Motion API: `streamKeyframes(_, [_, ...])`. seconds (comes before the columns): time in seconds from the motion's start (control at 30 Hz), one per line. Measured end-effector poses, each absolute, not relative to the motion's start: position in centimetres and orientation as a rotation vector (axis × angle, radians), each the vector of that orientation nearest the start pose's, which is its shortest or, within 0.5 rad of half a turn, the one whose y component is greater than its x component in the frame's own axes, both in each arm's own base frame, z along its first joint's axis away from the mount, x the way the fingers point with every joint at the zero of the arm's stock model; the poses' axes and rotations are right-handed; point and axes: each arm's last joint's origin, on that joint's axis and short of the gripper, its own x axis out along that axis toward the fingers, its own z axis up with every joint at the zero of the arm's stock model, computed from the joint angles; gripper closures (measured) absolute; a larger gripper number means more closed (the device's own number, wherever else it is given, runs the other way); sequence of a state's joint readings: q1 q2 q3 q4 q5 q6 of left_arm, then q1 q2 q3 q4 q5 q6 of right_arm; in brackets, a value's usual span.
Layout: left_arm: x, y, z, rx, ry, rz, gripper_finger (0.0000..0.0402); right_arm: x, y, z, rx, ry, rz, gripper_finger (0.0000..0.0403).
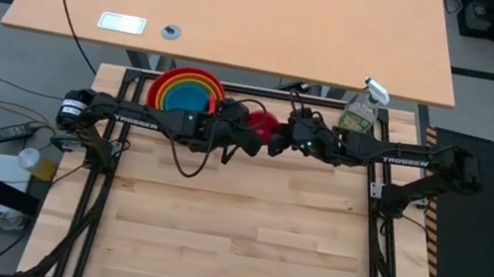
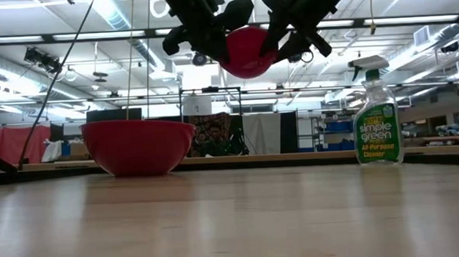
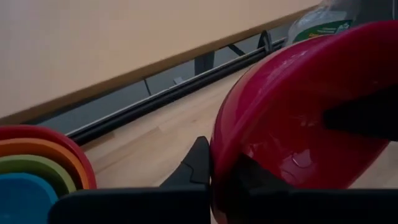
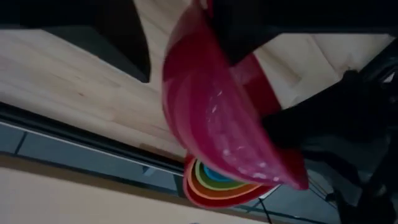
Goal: Nest bowls inside each other
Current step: Stack the red bowl on top of the blue bowl
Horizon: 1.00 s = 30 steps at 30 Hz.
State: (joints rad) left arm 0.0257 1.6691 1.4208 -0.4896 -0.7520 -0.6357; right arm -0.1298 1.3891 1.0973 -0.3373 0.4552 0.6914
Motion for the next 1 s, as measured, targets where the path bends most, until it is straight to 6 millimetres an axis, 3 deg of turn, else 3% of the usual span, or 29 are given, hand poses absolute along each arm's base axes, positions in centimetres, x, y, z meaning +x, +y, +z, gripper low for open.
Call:
streamKeyframes(0.23, [36.2,3.1,30.3,-0.329,0.446,0.937,0.0389,29.4,-5.9,29.4,0.593,0.430,-0.724,0.0141])
streamKeyframes(0.4, [35.2,4.1,29.5,-0.309,0.563,0.994,0.0389,29.0,-6.6,29.8,0.626,0.454,-0.652,0.0094])
streamKeyframes(0.83, [32.1,8.0,29.5,-0.137,0.843,1.043,0.0389,24.3,-8.3,32.3,0.570,0.484,-0.713,0.0096])
streamKeyframes(1.0, [29.3,9.9,29.7,-0.178,0.851,1.041,0.0389,22.5,-8.4,32.9,0.566,0.501,-0.764,0.0096])
